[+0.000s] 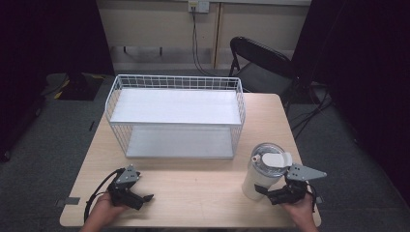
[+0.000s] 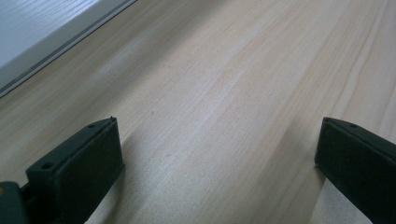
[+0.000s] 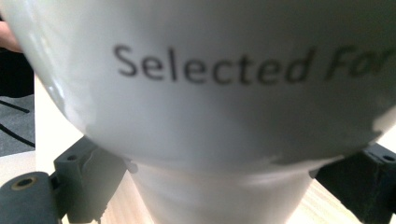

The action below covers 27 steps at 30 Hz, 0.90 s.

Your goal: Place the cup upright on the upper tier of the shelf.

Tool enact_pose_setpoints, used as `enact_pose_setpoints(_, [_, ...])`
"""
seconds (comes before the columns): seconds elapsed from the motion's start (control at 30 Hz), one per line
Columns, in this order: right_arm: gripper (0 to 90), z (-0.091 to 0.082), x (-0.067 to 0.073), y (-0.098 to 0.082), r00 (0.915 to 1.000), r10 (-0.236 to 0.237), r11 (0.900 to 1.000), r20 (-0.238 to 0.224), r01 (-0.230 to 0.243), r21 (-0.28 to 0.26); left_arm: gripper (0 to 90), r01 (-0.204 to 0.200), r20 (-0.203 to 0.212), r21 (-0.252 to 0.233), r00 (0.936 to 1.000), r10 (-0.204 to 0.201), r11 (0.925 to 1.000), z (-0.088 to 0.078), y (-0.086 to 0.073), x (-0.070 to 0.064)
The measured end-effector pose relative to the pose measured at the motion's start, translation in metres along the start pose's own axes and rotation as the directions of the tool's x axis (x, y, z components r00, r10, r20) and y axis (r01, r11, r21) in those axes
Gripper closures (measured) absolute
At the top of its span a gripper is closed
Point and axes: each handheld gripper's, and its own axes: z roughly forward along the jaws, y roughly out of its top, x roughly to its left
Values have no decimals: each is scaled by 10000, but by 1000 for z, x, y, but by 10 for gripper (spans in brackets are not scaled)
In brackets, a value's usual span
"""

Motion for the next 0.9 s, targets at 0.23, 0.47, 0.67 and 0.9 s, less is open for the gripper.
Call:
enact_pose_setpoints(0.23, [80,0,2,0,9999,-85,9999,105,85,-53,1,3,5,4,10000,-3,10000,0,0,0])
enact_pose_setpoints(0.47, [78,3,1,-2,10000,-24,9998,37,24,-178,1,45,-16,-21,10000,-45,10000,0,0,0])
enact_pose_setpoints(0.67, [81,3,0,-2,9999,114,9997,-39,-114,-193,1,46,-17,-20,10000,-46,10000,0,0,0])
enact_pose_setpoints(0.9, [93,3,5,-2,9995,22,9995,300,-12,-328,1,59,-18,-27,10000,-59,10000,0,0,0])
